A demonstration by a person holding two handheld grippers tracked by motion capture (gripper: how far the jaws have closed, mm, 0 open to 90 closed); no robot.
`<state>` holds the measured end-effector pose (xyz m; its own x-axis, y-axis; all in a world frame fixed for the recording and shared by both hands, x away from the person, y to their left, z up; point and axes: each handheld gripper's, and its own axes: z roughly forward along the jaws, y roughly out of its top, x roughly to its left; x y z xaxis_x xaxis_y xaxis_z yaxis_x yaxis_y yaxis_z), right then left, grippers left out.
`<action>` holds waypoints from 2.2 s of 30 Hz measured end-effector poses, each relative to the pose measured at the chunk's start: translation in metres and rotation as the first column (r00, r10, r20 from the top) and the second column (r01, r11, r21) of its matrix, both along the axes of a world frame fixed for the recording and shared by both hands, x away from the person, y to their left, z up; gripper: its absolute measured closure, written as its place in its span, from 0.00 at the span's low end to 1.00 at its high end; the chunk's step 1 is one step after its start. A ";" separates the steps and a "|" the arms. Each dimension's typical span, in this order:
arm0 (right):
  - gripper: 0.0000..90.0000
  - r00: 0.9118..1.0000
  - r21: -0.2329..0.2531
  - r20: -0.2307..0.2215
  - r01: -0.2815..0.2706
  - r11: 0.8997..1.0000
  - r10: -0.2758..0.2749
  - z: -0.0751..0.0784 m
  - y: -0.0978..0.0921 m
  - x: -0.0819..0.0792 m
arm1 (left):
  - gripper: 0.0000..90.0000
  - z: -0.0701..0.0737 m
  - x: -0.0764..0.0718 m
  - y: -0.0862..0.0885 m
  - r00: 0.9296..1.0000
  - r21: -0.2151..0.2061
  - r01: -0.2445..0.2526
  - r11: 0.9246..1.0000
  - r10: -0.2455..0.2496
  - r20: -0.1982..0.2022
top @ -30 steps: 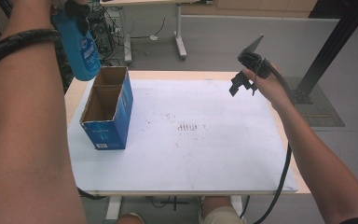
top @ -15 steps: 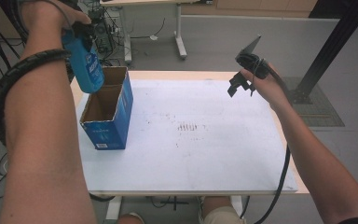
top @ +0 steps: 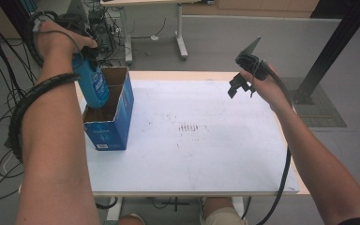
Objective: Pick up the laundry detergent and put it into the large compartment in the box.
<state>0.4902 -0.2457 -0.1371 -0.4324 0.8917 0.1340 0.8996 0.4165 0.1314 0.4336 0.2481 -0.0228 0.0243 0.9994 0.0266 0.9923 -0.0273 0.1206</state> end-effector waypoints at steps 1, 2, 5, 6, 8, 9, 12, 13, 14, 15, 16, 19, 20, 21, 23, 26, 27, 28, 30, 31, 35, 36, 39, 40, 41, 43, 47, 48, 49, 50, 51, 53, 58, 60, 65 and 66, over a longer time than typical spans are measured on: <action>0.06 1.000 -0.001 0.002 -0.001 1.000 0.001 0.000 0.000 0.000 | 0.42 -0.004 0.000 0.000 1.000 0.000 0.001 1.000 -0.001 -0.004; 0.06 1.000 -0.001 0.001 -0.002 1.000 0.002 0.000 0.001 0.000 | 0.42 -0.008 0.001 0.000 1.000 0.000 0.002 1.000 -0.002 -0.006; 0.06 1.000 -0.005 -0.001 -0.003 1.000 0.003 -0.001 0.003 0.001 | 0.42 -0.021 0.002 -0.001 1.000 -0.003 0.002 1.000 -0.002 -0.016; 0.06 1.000 -0.006 -0.004 -0.003 1.000 0.003 -0.002 0.004 0.001 | 0.42 -0.023 0.002 -0.001 1.000 -0.003 0.005 1.000 -0.005 -0.016; 0.06 1.000 -0.008 -0.004 -0.006 1.000 0.006 -0.002 0.005 0.001 | 0.42 -0.030 0.003 -0.002 1.000 -0.003 0.002 1.000 -0.002 -0.019; 0.06 1.000 -0.009 -0.004 -0.008 1.000 0.008 -0.002 0.006 0.001 | 0.42 -0.034 0.003 -0.002 1.000 -0.002 0.005 1.000 -0.005 -0.023; 0.06 1.000 -0.013 -0.005 -0.010 1.000 0.010 -0.003 0.008 0.002 | 0.42 -0.045 0.003 -0.004 1.000 0.004 0.002 1.000 -0.002 -0.017; 0.06 1.000 -0.013 -0.004 -0.010 1.000 0.009 -0.004 0.008 0.002 | 0.42 -0.049 0.002 -0.004 1.000 0.004 -0.003 1.000 0.003 -0.014; 0.06 1.000 -0.014 -0.008 -0.007 1.000 0.007 -0.004 0.008 0.003 | 0.42 -0.053 0.002 -0.004 1.000 0.005 -0.004 1.000 0.004 -0.014; 0.06 1.000 -0.016 -0.010 -0.008 1.000 0.008 -0.004 0.009 0.003 | 0.42 -0.056 0.002 -0.004 1.000 0.006 -0.005 1.000 0.005 -0.015; 0.06 1.000 -0.017 -0.011 -0.009 1.000 0.008 -0.004 0.009 0.003 | 0.42 -0.061 0.001 -0.004 1.000 0.002 -0.009 1.000 0.009 -0.018; 0.06 1.000 -0.018 -0.012 -0.008 1.000 0.008 -0.005 0.010 0.003 | 0.42 -0.069 0.000 -0.004 1.000 0.002 -0.004 1.000 0.004 -0.019; 0.06 1.000 -0.020 -0.013 -0.009 1.000 0.009 -0.005 0.010 0.004 | 0.42 -0.072 0.000 -0.005 1.000 0.002 -0.004 1.000 0.004 -0.017; 0.06 1.000 -0.021 -0.015 -0.010 1.000 0.009 -0.005 0.011 0.004 | 0.42 -0.075 0.000 -0.005 1.000 0.004 -0.003 1.000 0.003 -0.016; 0.06 1.000 -0.022 -0.015 -0.011 1.000 0.011 -0.006 0.012 0.004 | 0.42 -0.080 0.000 -0.008 1.000 0.007 0.002 1.000 -0.001 -0.020; 0.06 1.000 -0.024 -0.015 -0.016 1.000 0.016 -0.006 0.013 0.004 | 0.42 -0.087 0.000 -0.009 1.000 0.004 0.003 1.000 -0.002 -0.023; 0.06 1.000 -0.023 -0.017 -0.015 1.000 0.014 -0.006 0.014 0.004 | 0.42 -0.090 0.000 -0.009 1.000 0.001 0.001 1.000 -0.001 -0.024; 0.06 1.000 -0.023 -0.016 -0.014 1.000 0.013 -0.006 0.014 0.003 | 0.42 -0.092 0.000 -0.009 1.000 -0.001 0.000 1.000 0.000 -0.023; 0.06 1.000 -0.020 -0.016 -0.011 1.000 0.011 -0.007 0.013 0.003 | 0.42 -0.097 0.000 -0.010 1.000 -0.004 0.001 1.000 -0.001 -0.027; 0.06 1.000 -0.021 -0.016 -0.011 1.000 0.010 -0.008 0.012 0.003 | 0.42 -0.099 0.000 -0.010 1.000 -0.004 0.002 1.000 -0.002 -0.026; 0.06 1.000 -0.021 -0.020 -0.005 1.000 0.005 -0.009 0.010 0.003 | 0.42 -0.107 -0.001 -0.012 1.000 0.000 0.002 1.000 -0.002 -0.025; 0.06 1.000 -0.021 -0.021 -0.004 1.000 0.004 -0.010 0.010 0.003 | 0.42 -0.109 -0.001 -0.013 1.000 0.001 0.002 1.000 -0.002 -0.026; 0.06 1.000 -0.022 -0.021 -0.007 1.000 0.007 -0.010 0.011 0.003 | 0.42 -0.114 -0.002 -0.016 1.000 0.005 0.009 1.000 -0.008 -0.027; 0.06 1.000 -0.023 -0.021 -0.006 1.000 0.005 -0.010 0.012 0.003 | 0.42 -0.116 -0.001 -0.017 0.999 0.006 0.012 1.000 -0.012 -0.030; 0.06 1.000 -0.023 -0.020 -0.010 1.000 0.009 -0.011 0.012 0.003 | 0.42 -0.117 -0.001 -0.017 0.999 0.005 0.013 1.000 -0.013 -0.030; 0.06 1.000 -0.023 -0.022 -0.012 1.000 0.011 -0.011 0.013 0.003 | 0.42 -0.120 -0.002 -0.017 1.000 0.003 0.012 1.000 -0.012 -0.028; 0.06 1.000 -0.024 -0.024 -0.011 1.000 0.010 -0.013 0.014 0.003 | 0.42 -0.126 -0.002 -0.017 0.999 0.007 0.018 1.000 -0.017 -0.034; 0.06 1.000 -0.023 -0.025 -0.009 1.000 0.008 -0.013 0.013 0.003 | 0.42 -0.127 -0.002 -0.017 0.999 0.009 0.020 1.000 -0.020 -0.037; 0.06 1.000 -0.024 -0.026 -0.008 1.000 0.007 -0.014 0.013 0.004 | 0.42 -0.129 -0.002 -0.017 0.999 0.012 0.022 1.000 -0.022 -0.038; 0.06 1.000 -0.023 -0.027 -0.007 1.000 0.006 -0.014 0.012 0.004 | 0.42 -0.130 -0.003 -0.017 0.999 0.013 0.022 1.000 -0.022 -0.035; 0.06 1.000 -0.024 -0.027 -0.006 1.000 0.006 -0.014 0.012 0.004 | 0.42 -0.131 -0.002 -0.017 0.999 0.012 0.025 1.000 -0.024 -0.040; 0.06 1.000 -0.024 -0.027 -0.005 1.000 0.005 -0.015 0.012 0.004 | 0.42 -0.134 -0.003 -0.017 0.999 0.010 0.024 1.000 -0.024 -0.041; 0.06 1.000 -0.026 -0.029 -0.008 1.000 0.007 -0.016 0.013 0.005 | 0.42 -0.142 -0.002 -0.018 0.998 0.006 0.030 1.000 -0.030 -0.053; 0.06 1.000 -0.028 -0.030 -0.007 1.000 0.007 -0.016 0.014 0.005 | 0.42 -0.142 -0.004 -0.018 0.999 0.006 0.028 1.000 -0.028 -0.044; 0.06 1.000 -0.028 -0.028 -0.010 1.000 0.009 -0.016 0.015 0.005 | 0.42 -0.143 -0.006 -0.016 0.998 0.002 0.027 1.000 -0.027 -0.050; 0.06 1.000 -0.028 -0.029 -0.009 1.000 0.008 -0.016 0.015 0.005 | 0.42 -0.143 -0.006 -0.015 0.998 0.001 0.028 1.000 -0.028 -0.052</action>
<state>0.4950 -0.2306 -0.1531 -0.4361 0.8916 0.1218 0.8994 0.4271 0.0935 0.4275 0.2326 -0.1654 0.0535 0.9982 0.0261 0.9961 -0.0552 0.0691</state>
